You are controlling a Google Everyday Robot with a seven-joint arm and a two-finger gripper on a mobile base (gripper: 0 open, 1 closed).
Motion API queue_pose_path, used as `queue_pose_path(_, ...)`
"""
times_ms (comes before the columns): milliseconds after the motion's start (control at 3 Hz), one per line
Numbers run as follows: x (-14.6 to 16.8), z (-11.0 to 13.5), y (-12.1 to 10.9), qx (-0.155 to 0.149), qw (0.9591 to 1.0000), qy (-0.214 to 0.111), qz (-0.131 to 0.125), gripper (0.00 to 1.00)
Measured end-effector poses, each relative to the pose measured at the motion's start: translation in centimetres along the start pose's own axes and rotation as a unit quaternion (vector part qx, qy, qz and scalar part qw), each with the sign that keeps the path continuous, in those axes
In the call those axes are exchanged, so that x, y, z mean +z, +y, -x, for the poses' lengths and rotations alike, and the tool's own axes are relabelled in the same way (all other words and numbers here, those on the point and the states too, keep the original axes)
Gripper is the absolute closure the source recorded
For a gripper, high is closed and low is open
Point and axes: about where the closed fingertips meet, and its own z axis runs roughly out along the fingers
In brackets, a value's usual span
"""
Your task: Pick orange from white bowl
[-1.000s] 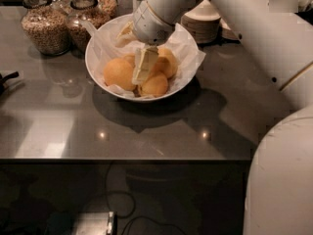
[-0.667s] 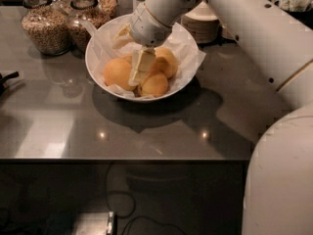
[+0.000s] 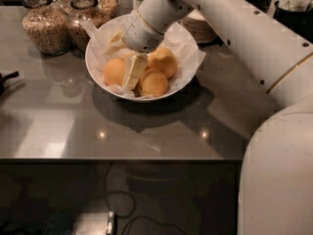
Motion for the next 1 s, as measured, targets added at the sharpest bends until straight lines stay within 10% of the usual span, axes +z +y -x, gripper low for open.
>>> queue_pose_path(1000,2.4,-0.5,0.5,0.017,0.9993,-0.024,0.023,0.34)
